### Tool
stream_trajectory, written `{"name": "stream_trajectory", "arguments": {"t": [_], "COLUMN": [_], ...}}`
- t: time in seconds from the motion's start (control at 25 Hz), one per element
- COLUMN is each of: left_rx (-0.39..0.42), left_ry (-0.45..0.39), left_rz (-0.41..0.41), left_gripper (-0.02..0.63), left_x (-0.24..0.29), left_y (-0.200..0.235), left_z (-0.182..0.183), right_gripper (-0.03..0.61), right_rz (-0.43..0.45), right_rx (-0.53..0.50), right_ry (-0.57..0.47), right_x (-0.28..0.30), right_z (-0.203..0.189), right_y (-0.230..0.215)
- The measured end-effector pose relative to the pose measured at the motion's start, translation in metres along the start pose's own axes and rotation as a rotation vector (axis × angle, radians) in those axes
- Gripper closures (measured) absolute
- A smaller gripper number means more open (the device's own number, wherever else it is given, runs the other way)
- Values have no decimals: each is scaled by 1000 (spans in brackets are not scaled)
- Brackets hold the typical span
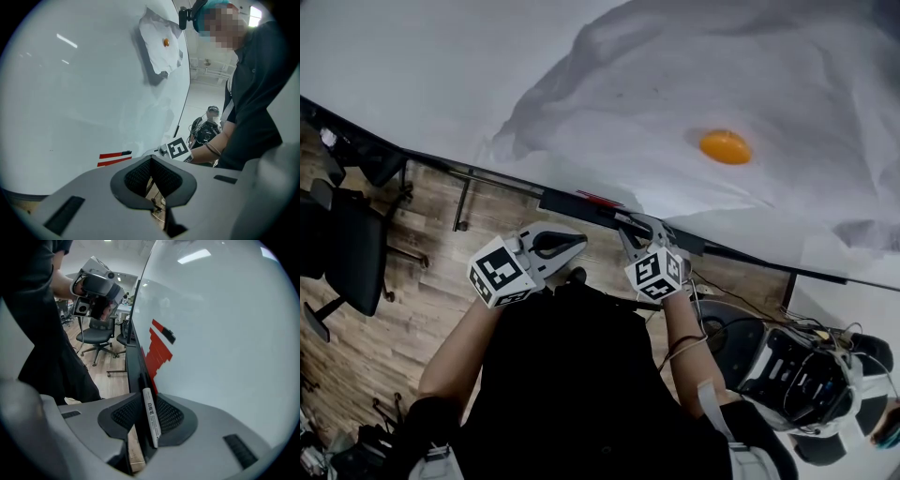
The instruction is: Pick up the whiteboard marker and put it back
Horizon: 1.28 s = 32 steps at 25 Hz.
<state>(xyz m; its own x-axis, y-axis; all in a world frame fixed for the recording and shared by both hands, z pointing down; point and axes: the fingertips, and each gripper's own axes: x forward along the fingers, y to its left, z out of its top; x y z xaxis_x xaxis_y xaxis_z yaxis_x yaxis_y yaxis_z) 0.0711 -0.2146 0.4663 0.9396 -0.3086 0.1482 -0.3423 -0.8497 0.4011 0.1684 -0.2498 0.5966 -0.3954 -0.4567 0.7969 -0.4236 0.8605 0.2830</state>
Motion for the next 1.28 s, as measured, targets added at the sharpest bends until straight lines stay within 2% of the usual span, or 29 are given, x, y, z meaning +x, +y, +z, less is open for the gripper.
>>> {"name": "stream_trajectory", "arguments": {"t": [0.28, 0.64, 0.84, 1.28], "left_rx": [-8, -11, -12, 2], "left_ry": [3, 9, 7, 2], "left_rz": [9, 14, 17, -2], "left_gripper": [601, 601, 601, 601], "left_x": [-2, -5, -11, -27], "left_y": [8, 8, 9, 7], "left_z": [2, 0, 0, -6], "right_gripper": [468, 489, 495, 505], "right_rz": [-18, -70, -68, -77], "right_rx": [-36, -69, -102, -75], "right_ry": [54, 71, 80, -21], "right_x": [12, 18, 19, 0], "right_z": [-5, -4, 0, 32], "right_y": [-5, -7, -7, 14]}}
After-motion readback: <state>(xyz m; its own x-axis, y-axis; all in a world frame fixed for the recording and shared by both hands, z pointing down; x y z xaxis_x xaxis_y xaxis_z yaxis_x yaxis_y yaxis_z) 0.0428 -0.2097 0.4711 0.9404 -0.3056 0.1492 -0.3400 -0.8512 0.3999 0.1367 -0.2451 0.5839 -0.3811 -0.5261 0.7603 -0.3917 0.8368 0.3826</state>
